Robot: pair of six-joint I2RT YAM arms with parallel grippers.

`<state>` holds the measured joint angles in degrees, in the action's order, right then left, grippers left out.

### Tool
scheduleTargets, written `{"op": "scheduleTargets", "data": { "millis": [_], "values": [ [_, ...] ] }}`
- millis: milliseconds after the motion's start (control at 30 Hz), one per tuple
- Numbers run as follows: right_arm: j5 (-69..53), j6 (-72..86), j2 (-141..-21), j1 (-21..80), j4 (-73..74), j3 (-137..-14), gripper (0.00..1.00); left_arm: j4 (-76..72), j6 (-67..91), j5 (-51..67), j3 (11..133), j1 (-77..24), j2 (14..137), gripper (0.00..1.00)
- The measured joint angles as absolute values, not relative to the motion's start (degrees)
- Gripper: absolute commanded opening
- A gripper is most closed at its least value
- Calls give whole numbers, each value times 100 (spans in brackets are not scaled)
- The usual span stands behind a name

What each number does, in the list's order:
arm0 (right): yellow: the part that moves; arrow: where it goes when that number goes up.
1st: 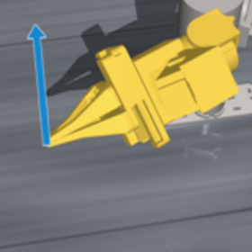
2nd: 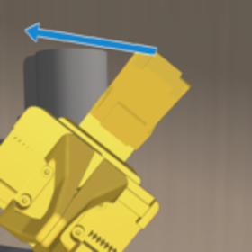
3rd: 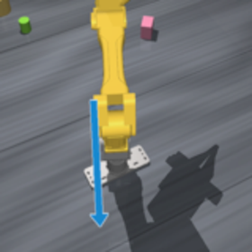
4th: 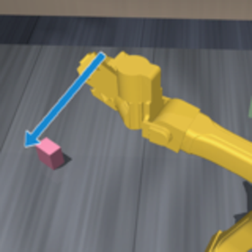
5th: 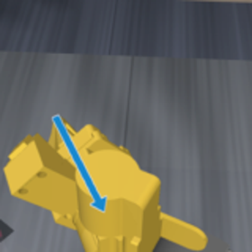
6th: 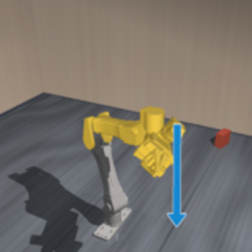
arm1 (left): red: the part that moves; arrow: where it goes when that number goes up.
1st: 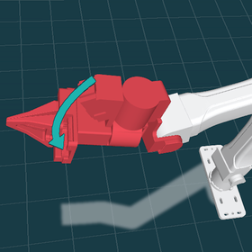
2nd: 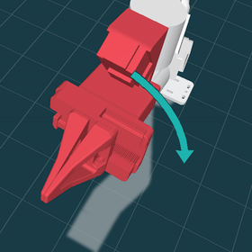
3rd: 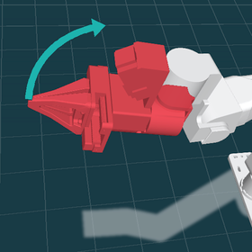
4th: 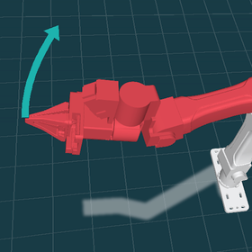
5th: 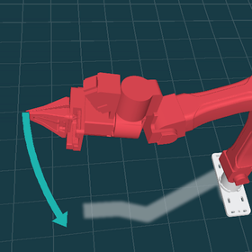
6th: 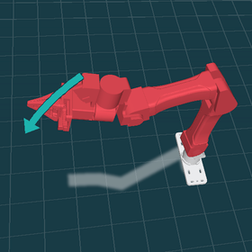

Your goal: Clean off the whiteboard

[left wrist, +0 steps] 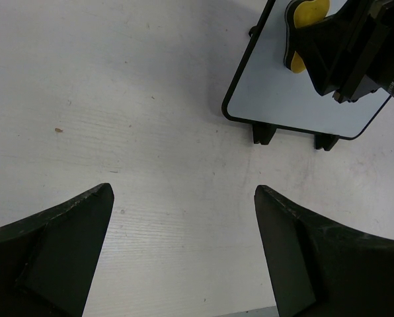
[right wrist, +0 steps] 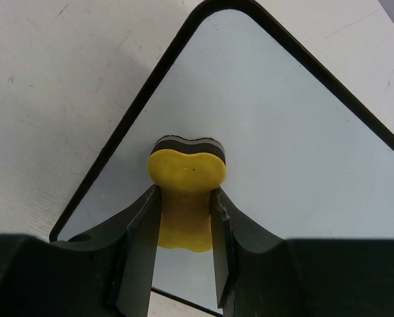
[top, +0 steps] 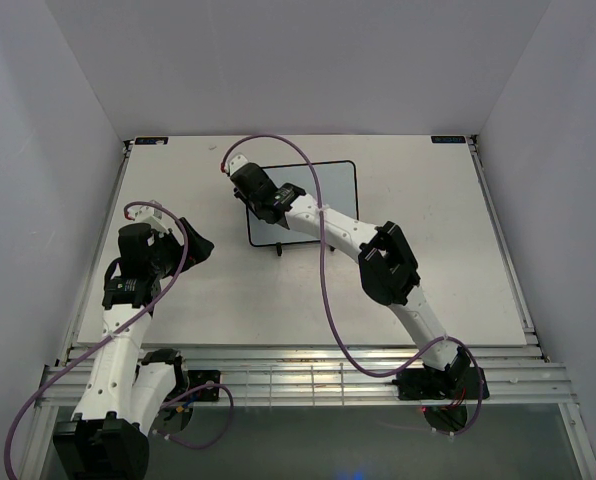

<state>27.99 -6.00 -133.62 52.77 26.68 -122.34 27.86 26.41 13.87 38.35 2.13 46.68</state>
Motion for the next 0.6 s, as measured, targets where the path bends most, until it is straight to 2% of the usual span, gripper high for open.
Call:
{"op": "scheduleTargets", "data": {
  "millis": [600],
  "values": [
    [3079, -161, -13380, 5172, 2703, -12407, 25, 2783, 2641, 1387, 3835, 213, 4600, 98]
  ]
}}
